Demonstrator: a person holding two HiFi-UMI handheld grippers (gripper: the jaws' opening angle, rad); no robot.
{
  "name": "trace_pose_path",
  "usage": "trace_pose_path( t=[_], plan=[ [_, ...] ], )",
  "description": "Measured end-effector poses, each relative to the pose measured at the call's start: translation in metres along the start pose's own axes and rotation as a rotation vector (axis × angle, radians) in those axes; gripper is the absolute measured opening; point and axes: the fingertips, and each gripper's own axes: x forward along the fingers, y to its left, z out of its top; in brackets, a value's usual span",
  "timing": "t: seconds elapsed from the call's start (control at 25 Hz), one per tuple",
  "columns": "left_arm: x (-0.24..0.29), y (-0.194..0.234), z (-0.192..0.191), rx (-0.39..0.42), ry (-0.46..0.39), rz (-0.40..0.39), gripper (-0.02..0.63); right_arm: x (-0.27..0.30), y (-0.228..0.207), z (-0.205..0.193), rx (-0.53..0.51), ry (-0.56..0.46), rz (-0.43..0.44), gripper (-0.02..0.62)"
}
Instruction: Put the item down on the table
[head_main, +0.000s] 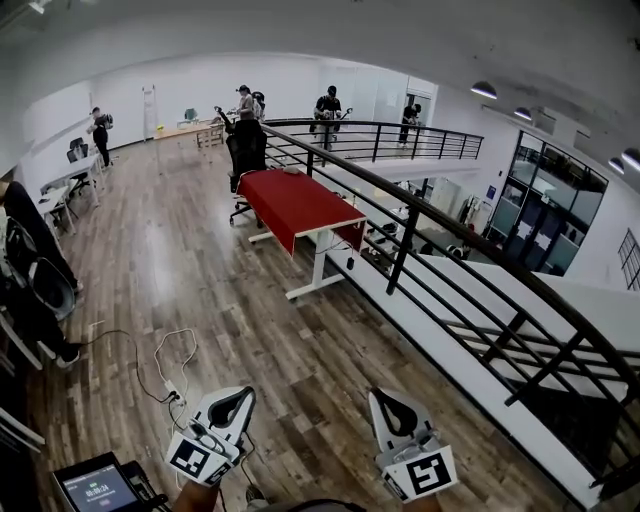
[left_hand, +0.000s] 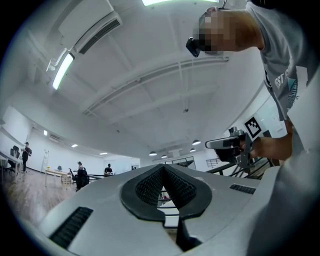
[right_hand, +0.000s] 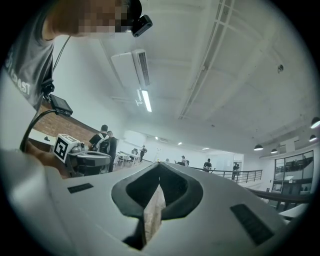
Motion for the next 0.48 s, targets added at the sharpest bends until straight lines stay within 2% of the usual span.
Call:
trace_pose_path(
  t=[0.16, 0.48],
  plan=[
    [-0.009, -0.027, 0.014, 0.018, 0.011, 0.007, 0.0, -0.026, -0.001, 0.008, 0.012, -0.008, 0.014, 0.002],
    [-0.046, -0.049, 0.031, 0.057, 0.024, 0.069, 0.0, -0.054, 0.016, 0.017, 0.028, -0.054, 0.059, 0.002]
  ],
)
